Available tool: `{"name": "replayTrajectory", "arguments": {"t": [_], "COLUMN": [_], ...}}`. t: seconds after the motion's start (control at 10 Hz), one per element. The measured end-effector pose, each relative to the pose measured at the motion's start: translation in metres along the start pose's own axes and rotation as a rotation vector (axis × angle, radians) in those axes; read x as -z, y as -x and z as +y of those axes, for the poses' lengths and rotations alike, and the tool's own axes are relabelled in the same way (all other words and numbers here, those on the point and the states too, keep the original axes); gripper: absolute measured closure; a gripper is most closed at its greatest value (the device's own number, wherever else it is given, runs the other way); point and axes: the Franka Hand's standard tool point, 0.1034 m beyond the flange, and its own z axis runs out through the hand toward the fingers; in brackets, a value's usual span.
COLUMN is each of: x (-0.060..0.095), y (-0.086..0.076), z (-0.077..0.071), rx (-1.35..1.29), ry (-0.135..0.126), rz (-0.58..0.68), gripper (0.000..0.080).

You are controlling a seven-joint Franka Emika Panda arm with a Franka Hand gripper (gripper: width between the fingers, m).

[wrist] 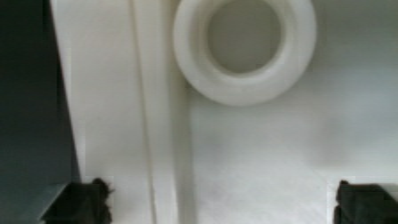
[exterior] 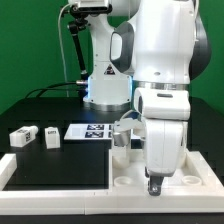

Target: Assemble square table

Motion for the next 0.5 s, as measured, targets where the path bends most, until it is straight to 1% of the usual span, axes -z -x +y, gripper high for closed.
{"name": "replayTrajectory", "arguments": {"t": [0.5], "x": [0.0], "y": [0.0004], "z": [0.0001], "rx": [-0.001], "ry": [0.0], "rz": [0.0], "gripper": [0.0151]}}
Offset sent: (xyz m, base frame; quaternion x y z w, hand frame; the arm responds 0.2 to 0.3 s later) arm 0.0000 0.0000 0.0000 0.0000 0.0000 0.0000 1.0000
